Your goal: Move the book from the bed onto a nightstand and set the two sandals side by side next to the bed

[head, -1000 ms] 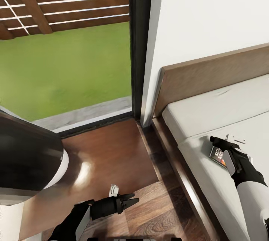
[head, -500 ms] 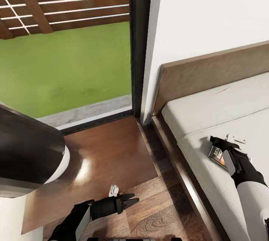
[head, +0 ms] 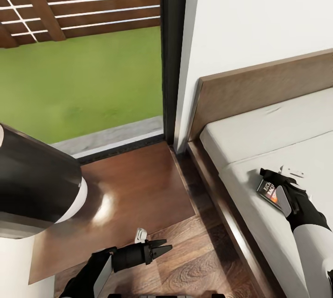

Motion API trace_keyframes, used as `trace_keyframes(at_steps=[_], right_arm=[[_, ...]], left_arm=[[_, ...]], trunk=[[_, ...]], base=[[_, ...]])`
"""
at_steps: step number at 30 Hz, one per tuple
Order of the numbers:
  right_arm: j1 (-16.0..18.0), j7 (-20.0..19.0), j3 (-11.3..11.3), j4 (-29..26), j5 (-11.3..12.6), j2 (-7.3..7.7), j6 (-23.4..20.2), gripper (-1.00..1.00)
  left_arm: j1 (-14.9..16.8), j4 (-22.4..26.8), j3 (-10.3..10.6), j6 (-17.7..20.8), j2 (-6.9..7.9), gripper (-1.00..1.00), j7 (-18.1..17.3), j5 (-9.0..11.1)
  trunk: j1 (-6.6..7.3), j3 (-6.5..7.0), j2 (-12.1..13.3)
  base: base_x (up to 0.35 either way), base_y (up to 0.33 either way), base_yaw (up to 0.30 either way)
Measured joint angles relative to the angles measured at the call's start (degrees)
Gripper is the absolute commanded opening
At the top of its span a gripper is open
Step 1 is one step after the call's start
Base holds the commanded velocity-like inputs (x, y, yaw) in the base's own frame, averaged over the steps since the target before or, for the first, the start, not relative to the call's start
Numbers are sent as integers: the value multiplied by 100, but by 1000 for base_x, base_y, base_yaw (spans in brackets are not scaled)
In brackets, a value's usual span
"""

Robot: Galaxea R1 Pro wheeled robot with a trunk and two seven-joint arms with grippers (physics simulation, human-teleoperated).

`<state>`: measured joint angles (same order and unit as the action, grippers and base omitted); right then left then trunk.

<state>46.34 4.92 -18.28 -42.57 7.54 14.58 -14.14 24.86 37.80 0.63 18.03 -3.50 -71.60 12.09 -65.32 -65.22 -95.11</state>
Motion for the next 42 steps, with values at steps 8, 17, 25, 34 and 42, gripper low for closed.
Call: trace_keyframes(at_steps=[8, 17, 25, 34, 42], right_arm=[[1, -2, 0, 5, 7, 0, 7, 100], [1, -2, 5, 7, 6, 0, 5, 100], [1, 3, 24, 6, -3, 0, 6, 100], [1, 4, 37, 6, -5, 0, 7, 100], [0, 10, 31, 10, -34, 1, -10, 100]], left_arm=[[-1, 0, 0, 0, -2, 100, 1, -1], [-1, 0, 0, 0, -2, 100, -1, -1], [-1, 3, 0, 0, -2, 100, -1, -1], [-1, 4, 0, 0, -1, 100, 1, -1], [-2, 6, -1, 1, -2, 100, 0, 0]], trunk=[[0, 0, 0], [-1, 0, 0], [0, 0, 0], [0, 0, 0], [0, 0, 0]], base=[[-6, 0, 0], [-139, 0, 0], [-4, 0, 0], [0, 0, 2], [0, 0, 160]])
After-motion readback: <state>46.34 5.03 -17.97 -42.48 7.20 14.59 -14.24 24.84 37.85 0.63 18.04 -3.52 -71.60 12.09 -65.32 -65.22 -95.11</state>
